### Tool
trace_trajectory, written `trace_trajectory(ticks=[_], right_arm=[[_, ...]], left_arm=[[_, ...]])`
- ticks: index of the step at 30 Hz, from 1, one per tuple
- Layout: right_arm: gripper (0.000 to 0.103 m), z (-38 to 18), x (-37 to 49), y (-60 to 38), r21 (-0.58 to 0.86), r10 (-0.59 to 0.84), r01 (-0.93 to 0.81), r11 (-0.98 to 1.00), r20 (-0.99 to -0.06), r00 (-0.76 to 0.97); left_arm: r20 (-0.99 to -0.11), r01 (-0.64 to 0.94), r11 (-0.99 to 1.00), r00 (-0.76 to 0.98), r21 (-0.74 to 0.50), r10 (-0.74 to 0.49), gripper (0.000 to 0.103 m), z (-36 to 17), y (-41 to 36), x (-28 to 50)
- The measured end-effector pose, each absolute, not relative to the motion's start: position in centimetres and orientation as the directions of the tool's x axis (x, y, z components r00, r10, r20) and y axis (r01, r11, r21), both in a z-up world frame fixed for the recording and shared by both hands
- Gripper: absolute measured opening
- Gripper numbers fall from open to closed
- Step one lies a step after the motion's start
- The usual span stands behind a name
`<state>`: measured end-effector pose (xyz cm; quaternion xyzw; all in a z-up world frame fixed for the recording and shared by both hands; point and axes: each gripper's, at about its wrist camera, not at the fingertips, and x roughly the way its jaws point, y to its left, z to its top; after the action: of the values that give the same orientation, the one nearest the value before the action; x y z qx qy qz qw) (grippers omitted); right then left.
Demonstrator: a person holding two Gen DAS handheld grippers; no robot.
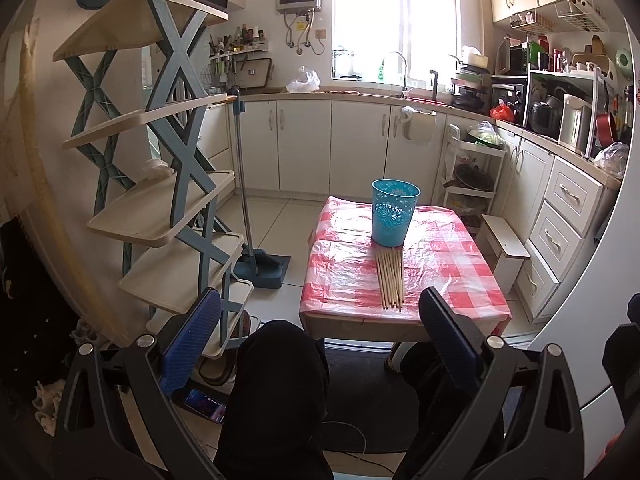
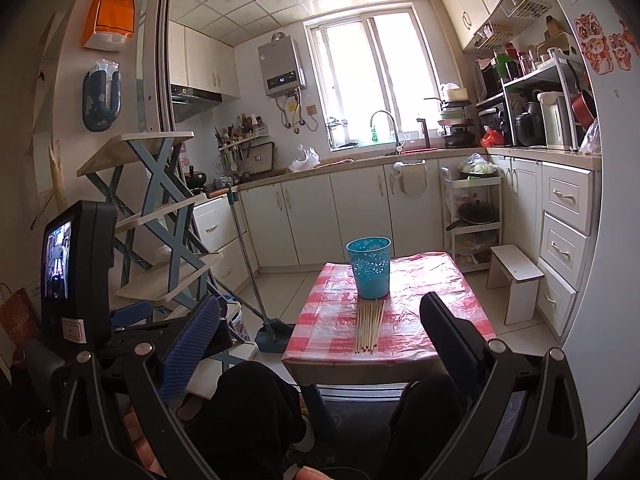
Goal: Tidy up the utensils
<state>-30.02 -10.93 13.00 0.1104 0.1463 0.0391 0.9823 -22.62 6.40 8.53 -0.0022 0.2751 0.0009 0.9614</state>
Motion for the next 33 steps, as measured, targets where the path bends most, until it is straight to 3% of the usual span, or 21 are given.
trace_trajectory(ticks=[33], right_arm=[[0.096,13.24,-30.26,-10.13,0.226,0.127,-0.064,0.972,-0.278,0.952]], left_arm=[[-0.527,0.006,1.0,0.85,-0.012,-0.011,0.095,8.77,5.83,-23.16]])
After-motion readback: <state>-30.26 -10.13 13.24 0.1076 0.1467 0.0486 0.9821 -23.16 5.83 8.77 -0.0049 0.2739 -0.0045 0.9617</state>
